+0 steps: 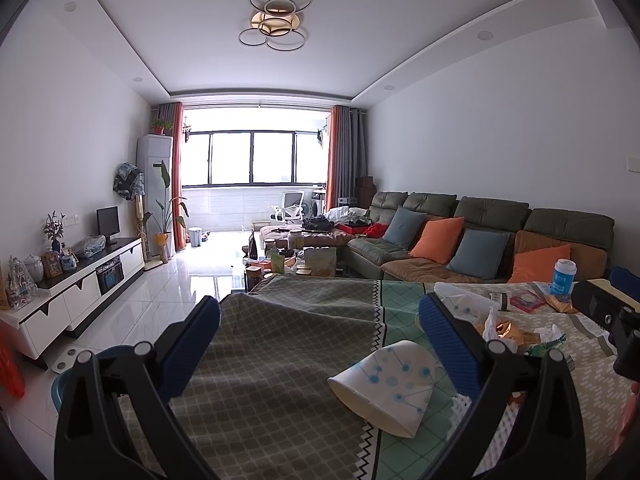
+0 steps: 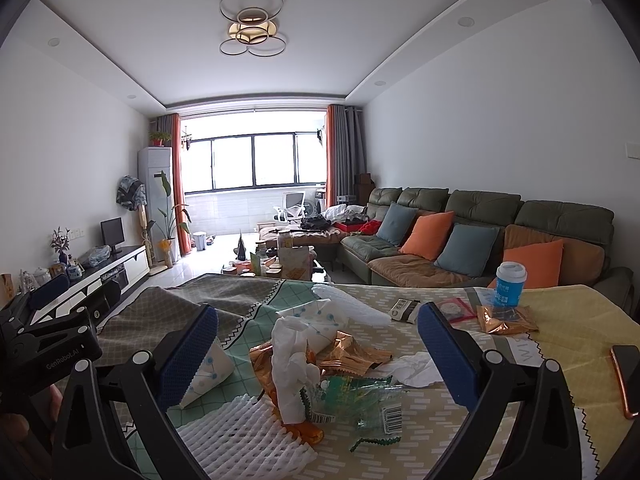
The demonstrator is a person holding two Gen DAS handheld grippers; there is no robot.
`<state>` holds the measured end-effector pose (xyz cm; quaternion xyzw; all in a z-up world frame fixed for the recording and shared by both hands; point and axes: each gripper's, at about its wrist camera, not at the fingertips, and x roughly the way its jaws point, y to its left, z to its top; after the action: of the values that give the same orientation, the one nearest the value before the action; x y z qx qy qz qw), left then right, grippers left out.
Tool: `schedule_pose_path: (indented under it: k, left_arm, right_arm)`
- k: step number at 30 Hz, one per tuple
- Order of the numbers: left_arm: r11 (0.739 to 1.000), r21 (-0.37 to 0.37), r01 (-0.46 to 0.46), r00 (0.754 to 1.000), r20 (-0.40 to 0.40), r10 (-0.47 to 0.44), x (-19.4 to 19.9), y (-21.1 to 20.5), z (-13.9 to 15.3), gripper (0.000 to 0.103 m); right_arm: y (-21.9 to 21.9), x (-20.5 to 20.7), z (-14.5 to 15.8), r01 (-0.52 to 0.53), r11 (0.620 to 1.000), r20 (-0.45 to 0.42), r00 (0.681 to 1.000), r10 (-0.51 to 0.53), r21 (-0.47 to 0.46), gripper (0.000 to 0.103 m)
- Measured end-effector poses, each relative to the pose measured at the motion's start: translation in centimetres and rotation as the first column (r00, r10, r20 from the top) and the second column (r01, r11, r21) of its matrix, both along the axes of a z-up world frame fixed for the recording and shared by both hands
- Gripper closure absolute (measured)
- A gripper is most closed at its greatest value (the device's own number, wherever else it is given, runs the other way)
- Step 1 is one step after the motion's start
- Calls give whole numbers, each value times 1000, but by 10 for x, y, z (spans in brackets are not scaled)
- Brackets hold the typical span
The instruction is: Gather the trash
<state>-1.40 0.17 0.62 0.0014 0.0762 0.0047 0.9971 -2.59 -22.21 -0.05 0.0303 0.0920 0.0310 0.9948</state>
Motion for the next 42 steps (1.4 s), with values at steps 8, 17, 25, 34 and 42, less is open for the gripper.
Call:
schedule_pose_path:
  k: [8,17,25,34,42]
  left_arm:
    - [1000,-2,2,1000,-6,-2,-1,1,0,3]
    - [1000,0,4,1000,-19,-3,2,0,-2,3]
    - [1000,3,7,1000,-30,-7,6,-1,-7,3]
    - [997,15,77,992,-99,-76,11,-3,-15,3]
    - [941,24,339,901,-296,-317,13,-19,-44,4]
  right_arm:
    - [-4,-1,0,-1,1000,-2,1000,1,1,4]
    - [4,-6,0,-6,1000,-7,1000,6,5,4]
    - [4,-6,-1,-5,1000,-8,1000,5,5,4]
    - [4,1,-12,-12,1000,-51,999,13,16,4]
    - [9,3,-26,-69,998,-173,982,70,12,4]
